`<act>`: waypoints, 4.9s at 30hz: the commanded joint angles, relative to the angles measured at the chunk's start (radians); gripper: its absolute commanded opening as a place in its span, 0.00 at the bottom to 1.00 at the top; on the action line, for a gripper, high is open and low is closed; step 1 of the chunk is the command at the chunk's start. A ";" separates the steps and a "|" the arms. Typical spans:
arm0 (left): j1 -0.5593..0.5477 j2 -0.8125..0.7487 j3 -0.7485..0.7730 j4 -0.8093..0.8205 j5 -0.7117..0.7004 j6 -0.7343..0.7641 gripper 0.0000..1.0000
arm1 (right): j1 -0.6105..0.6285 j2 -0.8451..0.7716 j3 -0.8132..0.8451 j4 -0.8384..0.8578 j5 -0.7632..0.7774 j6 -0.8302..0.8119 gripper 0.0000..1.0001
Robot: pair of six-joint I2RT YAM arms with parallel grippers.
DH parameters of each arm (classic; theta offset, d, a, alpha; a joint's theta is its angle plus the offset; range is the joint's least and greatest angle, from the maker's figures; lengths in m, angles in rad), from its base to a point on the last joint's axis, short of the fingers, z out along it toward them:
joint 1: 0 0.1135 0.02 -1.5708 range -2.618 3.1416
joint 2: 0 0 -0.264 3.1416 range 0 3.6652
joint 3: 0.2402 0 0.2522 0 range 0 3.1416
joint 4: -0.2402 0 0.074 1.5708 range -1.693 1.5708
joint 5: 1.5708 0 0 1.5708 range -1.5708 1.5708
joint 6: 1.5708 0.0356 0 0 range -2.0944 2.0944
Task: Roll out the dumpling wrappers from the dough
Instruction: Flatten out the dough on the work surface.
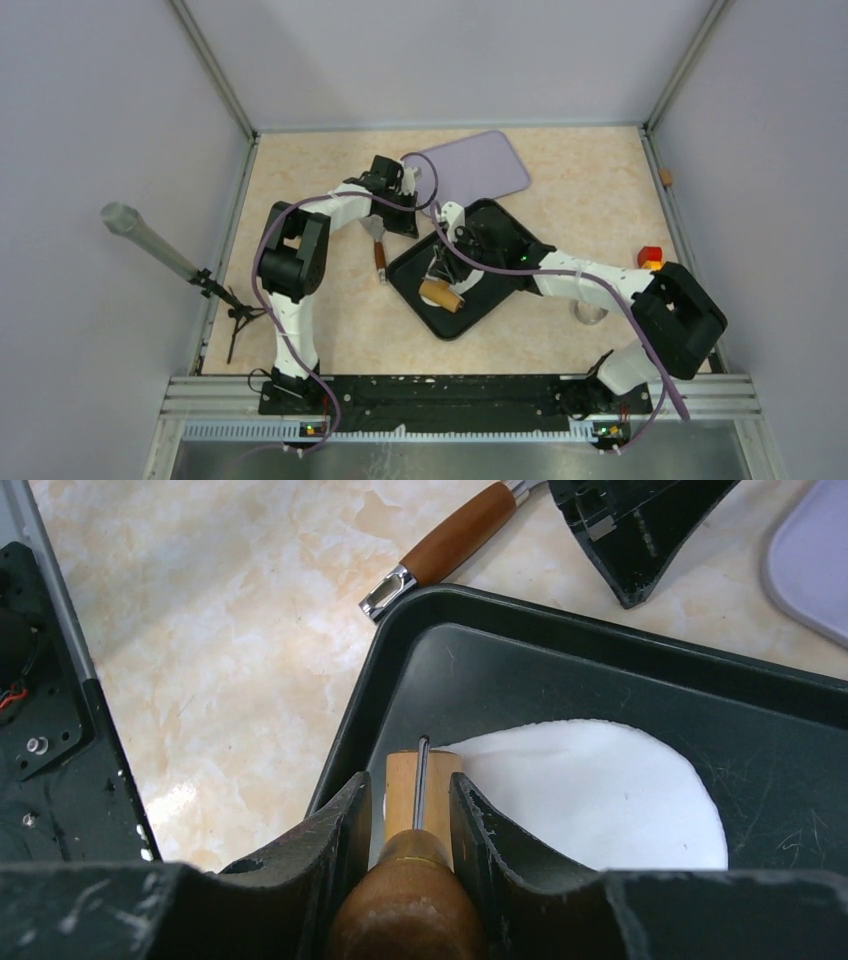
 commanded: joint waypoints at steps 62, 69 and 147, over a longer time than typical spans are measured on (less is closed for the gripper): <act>-0.076 0.039 0.015 -0.039 -0.095 0.035 0.00 | -0.152 0.082 0.227 -0.055 0.001 0.069 0.00; -0.076 0.040 0.010 -0.033 -0.105 0.033 0.00 | -0.153 0.108 0.235 -0.115 -0.009 -0.011 0.00; -0.075 0.037 0.024 -0.057 -0.232 -0.005 0.00 | -0.058 0.104 -0.008 -0.380 -0.097 -0.297 0.00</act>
